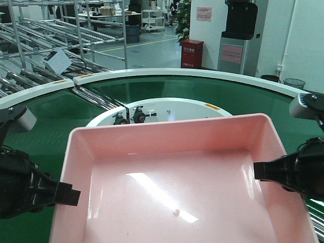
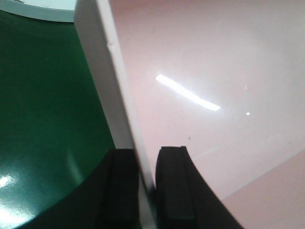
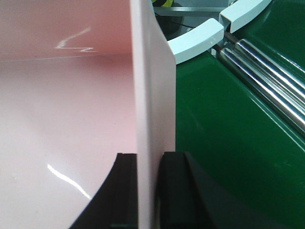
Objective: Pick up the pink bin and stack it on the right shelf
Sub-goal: 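Hold the pink bin with both grippers while the base drives to the table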
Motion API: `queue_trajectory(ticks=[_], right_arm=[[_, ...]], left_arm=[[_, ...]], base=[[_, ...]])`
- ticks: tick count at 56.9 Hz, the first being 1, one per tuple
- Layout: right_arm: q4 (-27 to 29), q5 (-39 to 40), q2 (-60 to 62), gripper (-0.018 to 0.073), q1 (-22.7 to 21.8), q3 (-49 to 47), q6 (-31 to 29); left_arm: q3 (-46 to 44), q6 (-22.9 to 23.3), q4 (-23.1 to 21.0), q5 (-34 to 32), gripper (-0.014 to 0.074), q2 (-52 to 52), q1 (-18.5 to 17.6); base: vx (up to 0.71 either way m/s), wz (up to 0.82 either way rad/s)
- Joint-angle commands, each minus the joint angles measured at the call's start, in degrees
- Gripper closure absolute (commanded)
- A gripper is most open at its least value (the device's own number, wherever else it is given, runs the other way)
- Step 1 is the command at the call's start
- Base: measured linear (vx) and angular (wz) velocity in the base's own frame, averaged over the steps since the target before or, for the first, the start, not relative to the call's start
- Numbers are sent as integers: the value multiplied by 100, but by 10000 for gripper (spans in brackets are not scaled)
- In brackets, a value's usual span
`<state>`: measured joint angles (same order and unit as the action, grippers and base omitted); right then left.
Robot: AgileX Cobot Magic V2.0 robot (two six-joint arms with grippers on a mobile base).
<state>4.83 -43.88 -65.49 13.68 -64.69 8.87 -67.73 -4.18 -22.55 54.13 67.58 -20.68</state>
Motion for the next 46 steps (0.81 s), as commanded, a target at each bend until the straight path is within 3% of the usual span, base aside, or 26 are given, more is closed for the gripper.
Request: queue_trajectory(ticks=[1,46], right_arm=[[152,645,161,568,-57,-213,14],[152,645,161,568,-57,-213,14]], left_arm=[[-175,-77,-13,-276,599,-172,6],[-175,-77,-13,-279,598,-172,6]], base=[[0,0],[-11,-2]])
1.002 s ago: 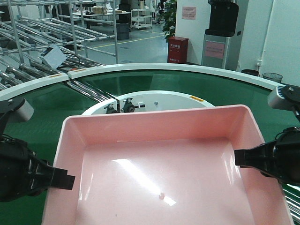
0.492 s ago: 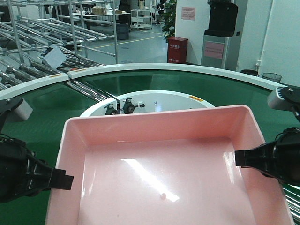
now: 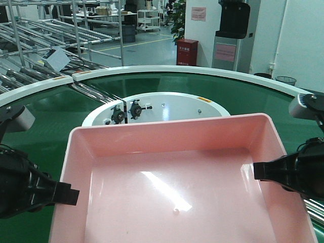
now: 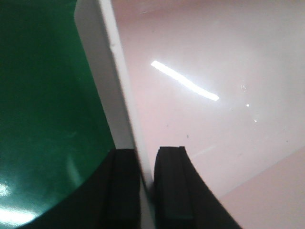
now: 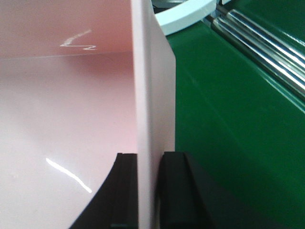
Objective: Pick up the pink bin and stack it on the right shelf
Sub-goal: 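Hold the pink bin with both grippers while the base drives to the table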
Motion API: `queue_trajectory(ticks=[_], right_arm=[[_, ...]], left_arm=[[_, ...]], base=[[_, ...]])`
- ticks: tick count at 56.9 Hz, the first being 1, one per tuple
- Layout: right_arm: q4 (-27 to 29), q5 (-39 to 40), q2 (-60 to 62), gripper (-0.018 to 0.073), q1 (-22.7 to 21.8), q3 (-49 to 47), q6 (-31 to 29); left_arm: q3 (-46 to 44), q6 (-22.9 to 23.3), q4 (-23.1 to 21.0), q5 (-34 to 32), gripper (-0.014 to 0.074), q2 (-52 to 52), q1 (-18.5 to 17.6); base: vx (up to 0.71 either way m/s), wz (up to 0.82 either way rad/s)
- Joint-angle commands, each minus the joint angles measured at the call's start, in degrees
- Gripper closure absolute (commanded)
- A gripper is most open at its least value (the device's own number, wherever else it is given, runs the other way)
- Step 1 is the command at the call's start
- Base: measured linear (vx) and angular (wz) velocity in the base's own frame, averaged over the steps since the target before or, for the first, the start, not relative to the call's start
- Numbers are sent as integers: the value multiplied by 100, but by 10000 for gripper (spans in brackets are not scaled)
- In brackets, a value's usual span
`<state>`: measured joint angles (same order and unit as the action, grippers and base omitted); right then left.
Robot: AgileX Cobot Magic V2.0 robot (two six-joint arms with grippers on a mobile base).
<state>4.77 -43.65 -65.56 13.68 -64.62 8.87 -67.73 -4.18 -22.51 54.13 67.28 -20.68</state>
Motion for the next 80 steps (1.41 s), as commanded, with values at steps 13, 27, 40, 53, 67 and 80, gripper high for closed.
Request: queue_trajectory(ticks=[13,27,40,53,67,80], right_arm=[[158,622,167,568,-57,-219,14],[163,622,167,568,-57,-219,14],[163,622,167,568,-57,-219,14],[163,622,167,568,-57,-219,14],[158,622,167,568,-57,-219,14],[158,622,167,568,-57,-219,14]], left_arm=[[-175,-77,-26,-275,598,-142,6],[-175,-77,-24,-268,598,-147,6],[-175,-77,-24,-268,598,-147,6],[-175,-77,-24,-268,598,-147,6],[-175,-77,-24,-268,598,-147,6],[-175,-77,-24,-268,598,-147,6]], base=[[-28,-8],[-30,-17],[-27,-41],[-22,-66],[-17,-76],[-10,-74]])
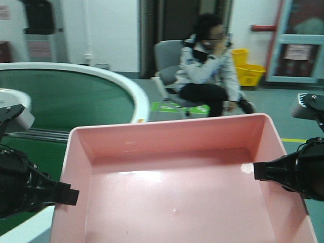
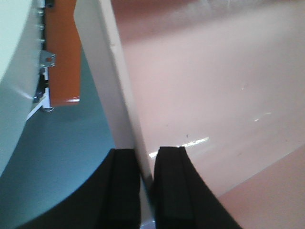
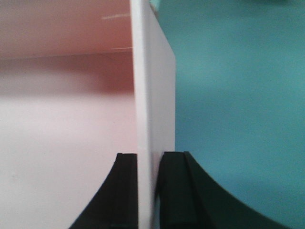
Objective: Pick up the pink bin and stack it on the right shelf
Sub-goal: 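Hold the pink bin with both grippers while the base drives to the table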
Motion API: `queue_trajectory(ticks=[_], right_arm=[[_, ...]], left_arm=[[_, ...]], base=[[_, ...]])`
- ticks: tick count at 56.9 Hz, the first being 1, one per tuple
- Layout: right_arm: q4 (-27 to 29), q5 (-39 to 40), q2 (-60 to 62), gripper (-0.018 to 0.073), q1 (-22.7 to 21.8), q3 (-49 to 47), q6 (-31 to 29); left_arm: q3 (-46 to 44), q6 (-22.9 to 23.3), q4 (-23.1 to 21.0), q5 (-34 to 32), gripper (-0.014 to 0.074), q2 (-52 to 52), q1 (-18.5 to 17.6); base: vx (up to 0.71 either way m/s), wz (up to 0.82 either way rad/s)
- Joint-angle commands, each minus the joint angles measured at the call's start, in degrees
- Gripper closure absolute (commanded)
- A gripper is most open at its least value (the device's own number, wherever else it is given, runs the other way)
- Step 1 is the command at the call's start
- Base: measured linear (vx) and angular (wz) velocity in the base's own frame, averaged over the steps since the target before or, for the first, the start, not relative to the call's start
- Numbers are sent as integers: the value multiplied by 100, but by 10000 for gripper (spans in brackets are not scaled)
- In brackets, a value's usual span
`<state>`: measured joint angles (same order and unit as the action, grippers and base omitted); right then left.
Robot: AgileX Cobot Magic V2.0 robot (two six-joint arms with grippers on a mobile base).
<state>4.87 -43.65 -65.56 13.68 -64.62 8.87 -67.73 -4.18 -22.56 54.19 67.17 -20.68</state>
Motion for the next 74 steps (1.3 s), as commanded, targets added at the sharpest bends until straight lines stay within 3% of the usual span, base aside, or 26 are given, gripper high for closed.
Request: queue_trajectory(ticks=[1,34,74], right_arm=[[148,622,167,568,-57,-219,14],[154,622,167,568,-57,-219,14],[154,622,167,568,-57,-219,14]], left_arm=[[-175,-77,-19,-274,598,-136,6],[-175,-77,-19,-274,598,-136,6],[-175,-77,-19,-274,598,-136,6]], base=[[-6,-74],[8,-56],[27,-24]])
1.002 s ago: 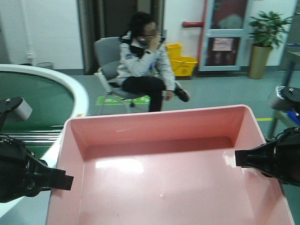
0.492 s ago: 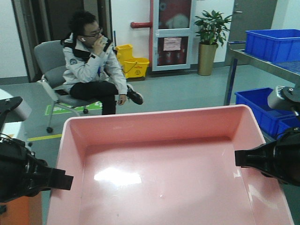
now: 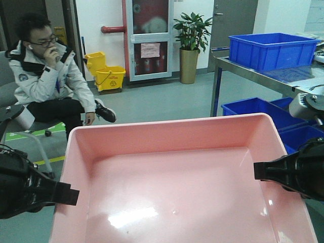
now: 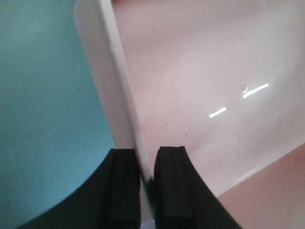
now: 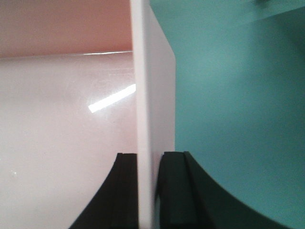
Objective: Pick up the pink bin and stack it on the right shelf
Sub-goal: 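Hold the pink bin with both grippers while the base drives to the table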
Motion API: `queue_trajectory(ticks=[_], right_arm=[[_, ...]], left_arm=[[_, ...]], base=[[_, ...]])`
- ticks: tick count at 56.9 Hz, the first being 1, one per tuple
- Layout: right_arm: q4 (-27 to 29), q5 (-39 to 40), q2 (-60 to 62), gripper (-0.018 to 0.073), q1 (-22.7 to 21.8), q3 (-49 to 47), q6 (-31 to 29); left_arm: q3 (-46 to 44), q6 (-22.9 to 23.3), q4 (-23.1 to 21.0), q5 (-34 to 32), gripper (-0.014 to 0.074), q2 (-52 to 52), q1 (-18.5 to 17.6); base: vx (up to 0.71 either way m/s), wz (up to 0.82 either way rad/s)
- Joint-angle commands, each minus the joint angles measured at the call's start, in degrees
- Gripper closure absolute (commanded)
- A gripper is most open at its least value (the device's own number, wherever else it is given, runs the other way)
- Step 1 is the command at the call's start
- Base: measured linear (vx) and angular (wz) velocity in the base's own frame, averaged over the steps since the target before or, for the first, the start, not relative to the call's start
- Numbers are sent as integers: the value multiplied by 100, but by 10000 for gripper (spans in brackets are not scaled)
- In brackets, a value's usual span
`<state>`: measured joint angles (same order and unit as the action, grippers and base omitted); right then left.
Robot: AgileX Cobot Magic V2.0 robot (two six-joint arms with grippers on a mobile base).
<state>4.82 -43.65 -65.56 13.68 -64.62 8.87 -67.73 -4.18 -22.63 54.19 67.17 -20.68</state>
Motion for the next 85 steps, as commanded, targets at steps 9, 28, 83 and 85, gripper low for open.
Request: queue_trajectory(ticks=[9,28,83,85], right_arm=[[159,622,167,568,-57,-219,14],[159,622,167,568,-57,-219,14],[159,622,167,568,-57,-219,14],[159,622,167,568,-57,-219,14]], left_arm=[[-175,-77,-12,-274,598,-136,6],[-175,-77,-12,-274,598,-136,6],[-175,-77,-12,-274,598,-136,6],[-175,-77,-12,-274,598,-136,6]], base=[[39,-7],[44,2],[44,-34],[44,-65]])
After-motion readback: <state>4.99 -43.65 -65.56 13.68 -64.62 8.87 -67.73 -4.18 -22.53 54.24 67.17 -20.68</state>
